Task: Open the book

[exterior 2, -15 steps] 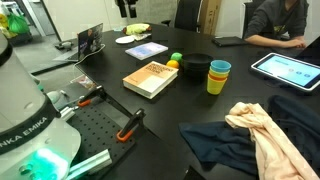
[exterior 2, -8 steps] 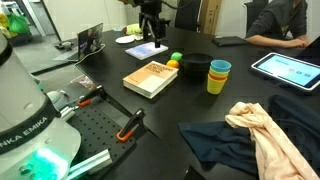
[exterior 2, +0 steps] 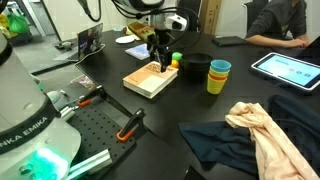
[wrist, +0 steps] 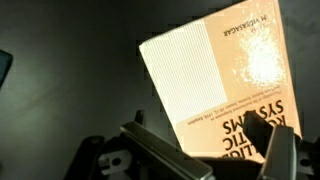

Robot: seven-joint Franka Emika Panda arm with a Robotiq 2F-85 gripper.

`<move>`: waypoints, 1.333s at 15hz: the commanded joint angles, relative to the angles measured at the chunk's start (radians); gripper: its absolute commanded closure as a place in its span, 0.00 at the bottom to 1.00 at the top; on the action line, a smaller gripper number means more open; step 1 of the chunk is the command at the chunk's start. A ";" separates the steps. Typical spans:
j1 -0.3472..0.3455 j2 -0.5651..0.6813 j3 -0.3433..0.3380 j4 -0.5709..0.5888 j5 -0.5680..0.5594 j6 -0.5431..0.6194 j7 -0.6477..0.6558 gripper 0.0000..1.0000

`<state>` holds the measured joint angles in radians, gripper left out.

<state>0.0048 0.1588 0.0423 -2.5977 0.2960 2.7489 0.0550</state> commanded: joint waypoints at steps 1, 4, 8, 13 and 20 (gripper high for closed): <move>-0.024 0.090 0.020 0.019 0.029 0.103 -0.059 0.00; -0.067 0.149 0.062 0.032 0.059 0.140 -0.097 0.00; -0.174 0.217 0.169 0.059 0.154 0.150 -0.194 0.00; -0.268 0.284 0.243 0.092 0.197 0.155 -0.279 0.00; -0.397 0.345 0.355 0.118 0.227 0.118 -0.357 0.00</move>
<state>-0.3226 0.4778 0.3273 -2.5022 0.4760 2.8769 -0.2360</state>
